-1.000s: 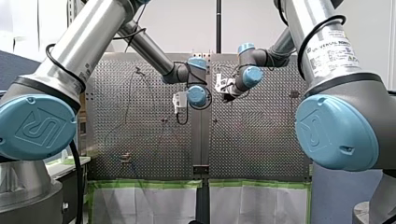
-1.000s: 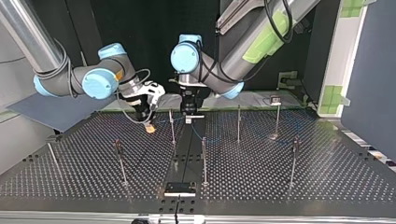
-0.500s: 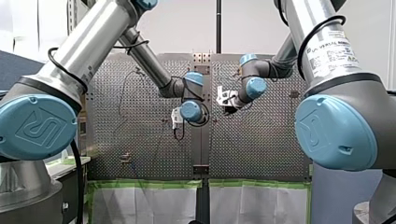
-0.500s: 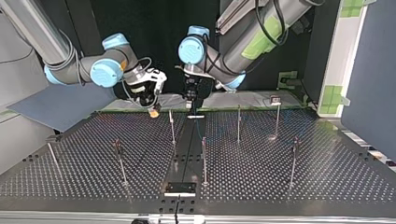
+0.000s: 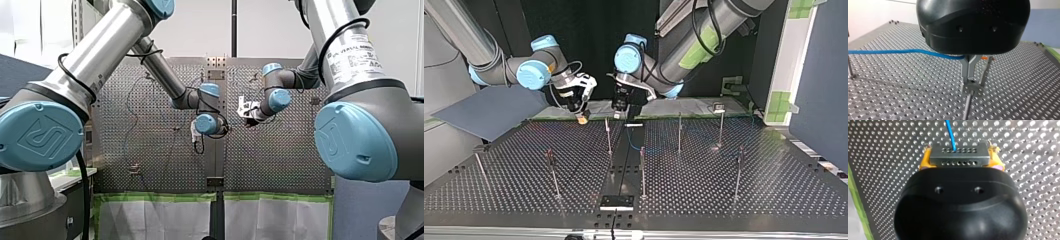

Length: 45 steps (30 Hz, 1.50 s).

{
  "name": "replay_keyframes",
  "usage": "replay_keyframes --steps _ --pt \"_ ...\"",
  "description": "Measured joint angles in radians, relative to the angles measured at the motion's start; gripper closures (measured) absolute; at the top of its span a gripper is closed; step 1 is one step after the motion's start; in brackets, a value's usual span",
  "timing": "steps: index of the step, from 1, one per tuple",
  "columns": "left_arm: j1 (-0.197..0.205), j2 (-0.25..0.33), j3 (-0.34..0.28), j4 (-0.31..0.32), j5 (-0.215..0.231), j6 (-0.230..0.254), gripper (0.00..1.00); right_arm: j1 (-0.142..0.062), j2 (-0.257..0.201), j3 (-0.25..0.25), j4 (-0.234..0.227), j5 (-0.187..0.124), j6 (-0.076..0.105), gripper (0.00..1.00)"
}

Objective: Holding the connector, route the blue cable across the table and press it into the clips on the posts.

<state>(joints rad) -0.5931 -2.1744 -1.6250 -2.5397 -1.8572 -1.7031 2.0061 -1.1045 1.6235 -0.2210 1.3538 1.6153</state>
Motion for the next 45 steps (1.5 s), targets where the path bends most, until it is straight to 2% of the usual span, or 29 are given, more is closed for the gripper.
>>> replay_keyframes --steps 3,9,14,20,26,30,35,38,45 --pt "0.003 -0.001 0.003 0.010 0.015 -0.018 1.00 -0.004 0.016 0.000 -0.008 -0.001 -0.003 1.00" --pt "0.006 -0.004 -0.001 0.017 0.019 -0.033 1.00 -0.009 0.066 0.006 -0.012 -0.012 -0.024 1.00" --pt "0.007 -0.034 -0.001 0.027 0.026 -0.030 1.00 -0.018 0.079 0.009 -0.026 -0.016 -0.023 1.00" --pt "0.010 -0.075 0.022 0.045 0.038 -0.023 1.00 -0.033 0.080 0.006 -0.056 -0.041 -0.012 1.00" --pt "0.019 -0.085 0.071 0.013 0.043 -0.023 1.00 -0.048 0.080 -0.006 -0.064 -0.067 -0.002 1.00" --pt "0.029 -0.085 0.094 0.003 0.053 -0.023 1.00 -0.059 0.080 -0.007 -0.083 -0.073 0.011 1.00" --pt "0.045 -0.090 0.104 -0.001 0.078 -0.024 1.00 -0.072 0.080 -0.007 -0.114 -0.098 0.027 1.00" --pt "0.053 -0.107 0.121 -0.015 0.089 -0.020 1.00 -0.083 0.080 -0.007 -0.133 -0.112 0.039 1.00" --pt "0.073 -0.152 0.177 -0.050 0.099 -0.010 1.00 -0.108 0.083 -0.008 -0.157 -0.120 0.053 1.00"
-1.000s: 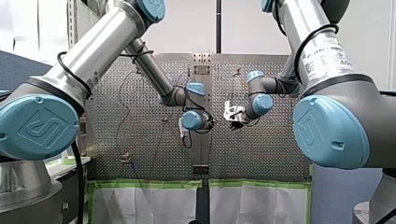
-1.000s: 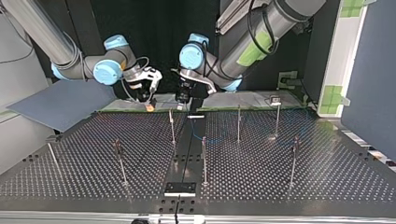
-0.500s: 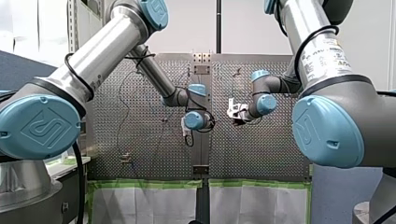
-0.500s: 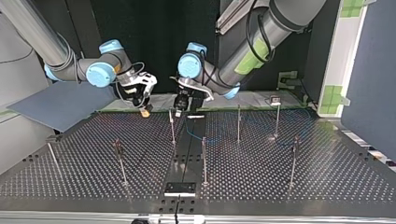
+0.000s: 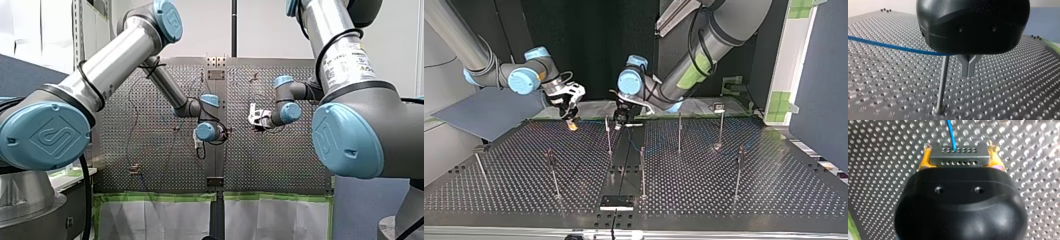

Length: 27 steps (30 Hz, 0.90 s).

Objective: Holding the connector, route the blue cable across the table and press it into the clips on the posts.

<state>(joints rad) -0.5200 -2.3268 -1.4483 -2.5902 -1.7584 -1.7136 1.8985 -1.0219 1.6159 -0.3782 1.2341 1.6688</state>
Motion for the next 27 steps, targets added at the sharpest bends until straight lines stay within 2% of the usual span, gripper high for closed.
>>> replay_keyframes --steps 11,18,19,21,22,23,25,26,27 --pt "0.039 -0.004 0.035 -0.028 -0.004 0.029 1.00 -0.033 0.005 -0.001 -0.031 -0.022 0.005 1.00" --pt "0.049 -0.004 0.042 -0.038 -0.017 0.064 1.00 -0.042 0.047 -0.026 -0.039 -0.055 -0.001 1.00" --pt "0.050 -0.004 0.042 -0.040 -0.019 0.069 0.89 -0.043 0.051 -0.028 -0.039 -0.057 -0.002 1.00" --pt "0.049 -0.004 0.042 -0.044 -0.021 0.077 0.85 -0.046 0.057 -0.032 -0.039 -0.060 -0.004 1.00" --pt "0.048 -0.004 0.042 -0.045 -0.021 0.079 0.66 -0.047 0.058 -0.033 -0.039 -0.061 -0.005 1.00" --pt "0.047 -0.004 0.043 -0.046 -0.022 0.080 0.66 -0.047 0.059 -0.034 -0.039 -0.061 -0.006 1.00" --pt "0.044 -0.003 0.043 -0.048 -0.029 0.083 0.36 -0.048 0.060 -0.036 -0.038 -0.064 -0.008 1.00" --pt "0.043 -0.003 0.042 -0.050 -0.033 0.084 0.36 -0.049 0.060 -0.036 -0.038 -0.065 -0.009 1.00" --pt "0.040 -0.003 0.042 -0.055 -0.041 0.086 0.18 -0.049 0.060 -0.037 -0.037 -0.065 -0.009 1.00"
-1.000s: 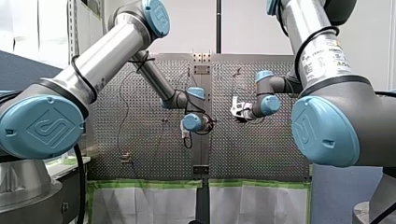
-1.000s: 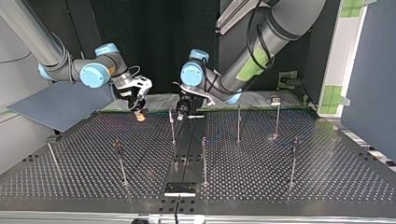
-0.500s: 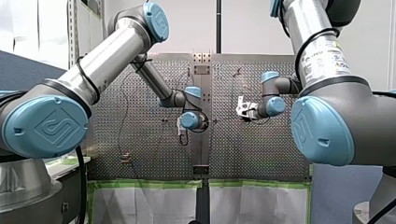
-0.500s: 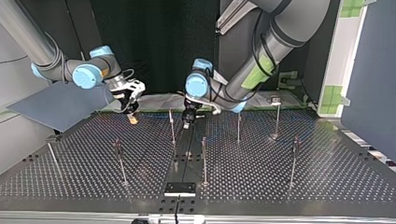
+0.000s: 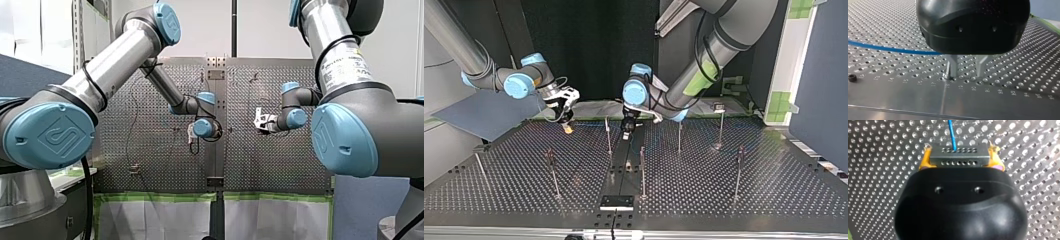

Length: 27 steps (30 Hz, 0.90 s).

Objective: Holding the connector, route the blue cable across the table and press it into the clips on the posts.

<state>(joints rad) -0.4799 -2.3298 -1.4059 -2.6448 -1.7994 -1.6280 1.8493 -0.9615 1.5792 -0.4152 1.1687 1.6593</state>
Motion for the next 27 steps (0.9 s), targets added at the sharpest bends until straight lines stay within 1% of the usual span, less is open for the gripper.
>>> replay_keyframes --steps 1,2,3,8,14,16,21,25,27 --pt "-0.002 0.000 0.000 -0.005 -0.007 0.001 0.04 -0.001 0.000 0.000 0.000 -0.001 0.000 1.00" --pt "-0.003 0.000 0.000 -0.010 -0.014 0.002 0.04 -0.002 0.000 0.000 0.001 -0.001 0.000 1.00" --pt "-0.005 0.000 0.000 -0.019 -0.024 0.004 0.00 -0.003 0.000 -0.001 0.002 -0.002 -0.001 1.00" --pt "-0.012 0.003 0.000 -0.059 -0.064 0.014 0.00 -0.010 0.000 -0.001 0.006 -0.002 0.000 1.00" --pt "-0.029 0.031 -0.009 -0.114 -0.120 0.013 0.00 -0.025 -0.005 -0.002 0.013 -0.002 0.001 1.00" --pt "-0.038 0.050 -0.024 -0.126 -0.140 0.011 0.00 -0.032 -0.010 -0.003 0.019 -0.003 0.000 1.00" --pt "-0.062 0.096 -0.068 -0.125 -0.187 0.010 0.00 -0.044 -0.022 -0.005 0.026 -0.003 -0.001 1.00" --pt "-0.089 0.129 -0.101 -0.137 -0.207 0.006 0.00 -0.046 -0.025 -0.006 0.033 -0.003 -0.003 1.00" --pt "-0.105 0.145 -0.118 -0.141 -0.219 -0.001 0.00 -0.046 -0.025 -0.006 0.043 -0.003 -0.007 1.00"
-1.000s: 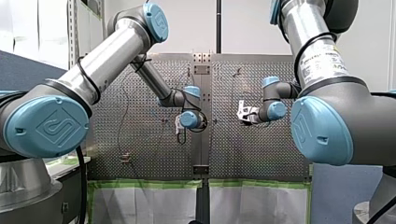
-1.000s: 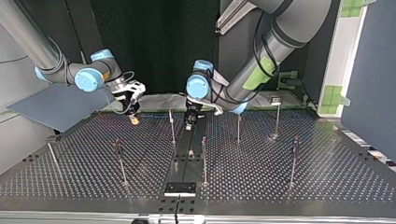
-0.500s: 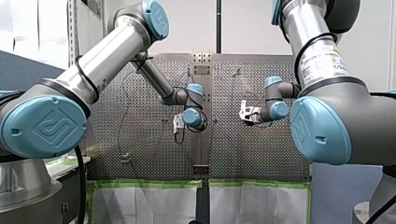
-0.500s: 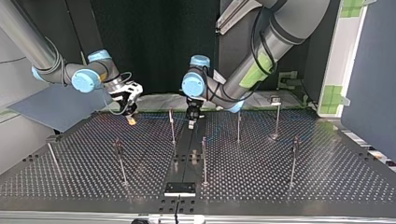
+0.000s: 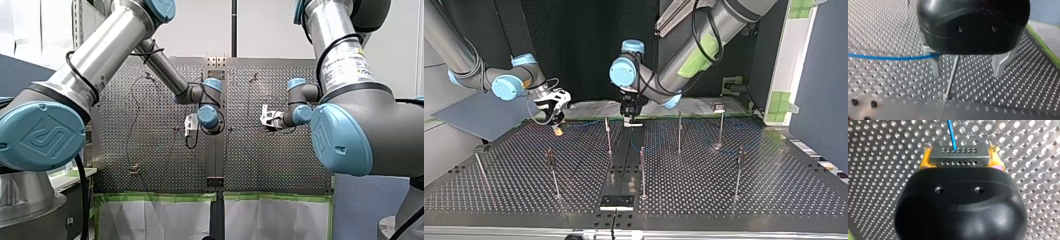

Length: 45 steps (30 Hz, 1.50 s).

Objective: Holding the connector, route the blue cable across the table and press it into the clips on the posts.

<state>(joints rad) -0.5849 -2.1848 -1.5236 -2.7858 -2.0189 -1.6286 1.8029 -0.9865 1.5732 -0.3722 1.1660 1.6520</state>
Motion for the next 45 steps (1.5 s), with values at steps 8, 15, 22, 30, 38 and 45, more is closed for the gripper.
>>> replay_keyframes --steps 8,15,22,30,38,45 --pt "-0.060 0.016 -0.040 0.040 -0.044 -0.046 0.00 -0.001 -0.001 0.000 0.045 0.001 -0.035 1.00" --pt "-0.121 0.015 -0.010 0.099 -0.077 -0.100 0.00 -0.006 -0.002 0.000 0.052 0.003 -0.039 1.00" --pt "-0.178 0.006 0.043 0.106 -0.089 -0.121 0.00 -0.020 -0.004 0.000 0.054 0.002 -0.039 1.00" --pt "-0.257 -0.065 0.121 0.033 -0.109 -0.148 0.00 -0.032 -0.016 0.000 0.057 -0.015 -0.038 1.00" --pt "-0.291 -0.127 0.183 -0.014 -0.114 -0.179 0.00 -0.032 -0.030 0.001 0.062 -0.034 -0.039 1.00" --pt "-0.289 -0.196 0.252 -0.066 -0.132 -0.180 0.00 -0.031 -0.031 0.001 0.062 -0.035 -0.036 1.00"
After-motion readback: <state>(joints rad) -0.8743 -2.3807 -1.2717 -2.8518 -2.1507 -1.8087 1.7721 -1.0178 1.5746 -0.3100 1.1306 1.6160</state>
